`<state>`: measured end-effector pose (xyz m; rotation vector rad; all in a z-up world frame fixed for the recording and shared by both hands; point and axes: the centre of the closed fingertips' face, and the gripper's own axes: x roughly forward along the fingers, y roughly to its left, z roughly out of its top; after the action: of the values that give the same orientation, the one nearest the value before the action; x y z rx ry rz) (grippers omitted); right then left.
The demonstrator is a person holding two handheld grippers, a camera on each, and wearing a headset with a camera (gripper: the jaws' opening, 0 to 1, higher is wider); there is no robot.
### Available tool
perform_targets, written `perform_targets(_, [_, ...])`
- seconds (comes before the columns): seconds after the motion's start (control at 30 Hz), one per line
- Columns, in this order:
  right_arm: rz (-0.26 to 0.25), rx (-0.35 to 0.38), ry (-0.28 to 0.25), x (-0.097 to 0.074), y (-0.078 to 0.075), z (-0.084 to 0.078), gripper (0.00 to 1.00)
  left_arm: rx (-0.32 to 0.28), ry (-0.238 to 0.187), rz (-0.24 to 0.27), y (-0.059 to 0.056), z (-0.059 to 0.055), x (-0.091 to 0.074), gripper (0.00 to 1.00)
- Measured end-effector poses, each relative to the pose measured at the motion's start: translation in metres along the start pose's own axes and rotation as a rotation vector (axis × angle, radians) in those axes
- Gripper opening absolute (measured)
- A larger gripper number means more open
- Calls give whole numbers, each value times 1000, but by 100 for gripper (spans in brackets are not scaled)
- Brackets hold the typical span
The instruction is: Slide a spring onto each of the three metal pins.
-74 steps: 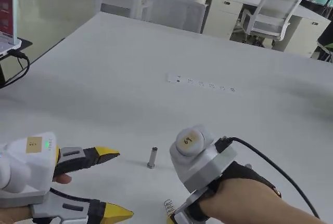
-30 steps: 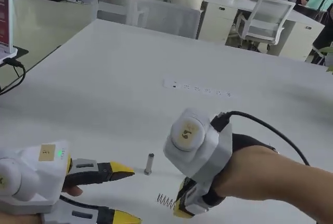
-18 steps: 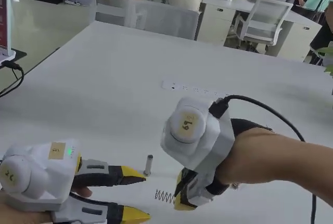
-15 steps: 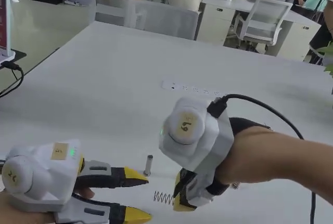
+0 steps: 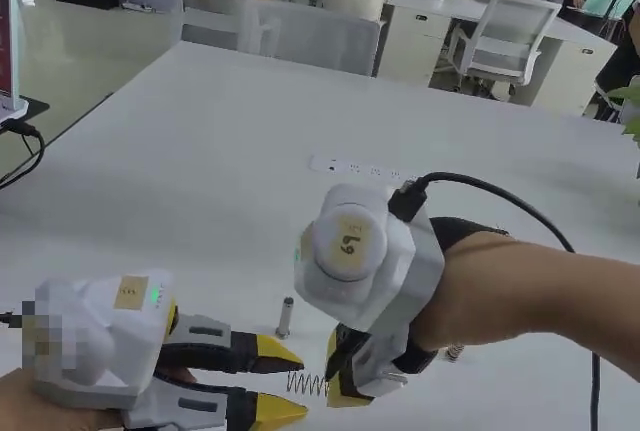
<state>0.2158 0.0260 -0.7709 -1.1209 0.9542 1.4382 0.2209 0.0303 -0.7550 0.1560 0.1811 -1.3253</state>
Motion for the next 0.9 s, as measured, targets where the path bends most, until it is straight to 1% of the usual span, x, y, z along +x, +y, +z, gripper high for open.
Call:
perform_targets(0.17, [-2,-13,-5,0,2,3,8,3,-3,-4,-2,1,2,10])
perform_targets(0.43, [-3,-29,-2,-1,3,2,8,8,-2,-3,-2,1,2,5])
perform_targets(0.6, [-6,-40,-3,-2,3,0,8,10,1,-10,-4,1,5,4])
perform_targets(0.63, [-7,-44,-8,-2,3,0,8,9,3,-19,-6,0,5,3])
perform_targets(0.9, [6,-31,-16,-3,4,-3,8,19,0,-31,-6,2,8,3])
